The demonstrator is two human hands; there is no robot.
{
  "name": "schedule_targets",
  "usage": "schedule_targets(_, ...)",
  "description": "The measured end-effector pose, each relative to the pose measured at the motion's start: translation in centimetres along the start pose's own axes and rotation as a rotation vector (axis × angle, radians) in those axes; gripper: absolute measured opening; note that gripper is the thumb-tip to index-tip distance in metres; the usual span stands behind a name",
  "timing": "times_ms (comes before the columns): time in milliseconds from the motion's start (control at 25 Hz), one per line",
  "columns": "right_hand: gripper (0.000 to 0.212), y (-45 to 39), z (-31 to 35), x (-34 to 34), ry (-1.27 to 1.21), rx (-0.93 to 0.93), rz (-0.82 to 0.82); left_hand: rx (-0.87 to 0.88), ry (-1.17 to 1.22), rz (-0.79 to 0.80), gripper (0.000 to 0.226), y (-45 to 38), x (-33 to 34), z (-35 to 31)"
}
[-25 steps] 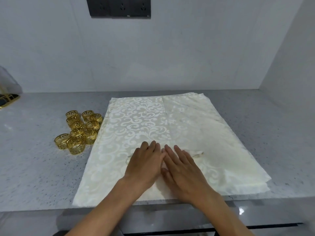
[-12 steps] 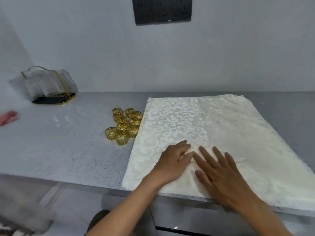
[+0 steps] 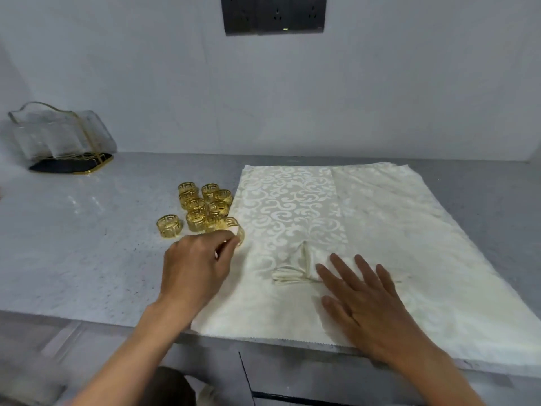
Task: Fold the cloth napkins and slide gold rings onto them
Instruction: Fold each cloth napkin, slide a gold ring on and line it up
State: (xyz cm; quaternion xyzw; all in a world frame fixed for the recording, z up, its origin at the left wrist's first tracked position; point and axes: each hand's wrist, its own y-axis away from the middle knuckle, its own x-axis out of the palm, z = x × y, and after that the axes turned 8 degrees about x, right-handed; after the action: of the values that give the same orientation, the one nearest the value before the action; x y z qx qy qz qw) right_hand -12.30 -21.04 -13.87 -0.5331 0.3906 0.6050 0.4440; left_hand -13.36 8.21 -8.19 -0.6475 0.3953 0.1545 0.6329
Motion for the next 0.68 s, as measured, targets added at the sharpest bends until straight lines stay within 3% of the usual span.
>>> schedule_targets(80,0.065,-0.1,0.3,-0.5,-0.002,0.006,0.002,0.146,0.180,0.019,0.021,-1.0,2.5,-5.0)
schedule_targets(200,0.063,0.0,0.3,-0.4,-0.042,-0.047,-0.049,0.320,0.235,0.151,0.015,-2.0,8.0,-9.6)
schedule_targets(320,0.042,-0.2,0.0,-0.7,-0.446,0.059,-0.240,0.261,0.281,0.224,0.025,-1.9,10.8,-8.9)
schedule_targets(400,0.047,-1.9,-0.9,-1.6,-0.641,0.179,-0.323,0.279,0.281,0.212,0.029,-1.4,11.3,-8.4)
schedule_targets(520,0.066,-4.6,-1.4,-2.4,-0.508,-0.002,-0.219,0.312,0.281,0.216,0.022,-1.4,10.9,-8.5)
schedule_targets(600,0.060,-5.6,-1.4,-2.7,-0.537,-0.032,-0.171,0.268,0.318,0.238,0.022,-1.5,10.2,-8.6)
schedule_targets(680,0.058,-5.5,-2.3,-3.6,-0.597,-0.027,-0.244,0.183,0.415,0.322,0.039,-1.5,9.3,-8.8)
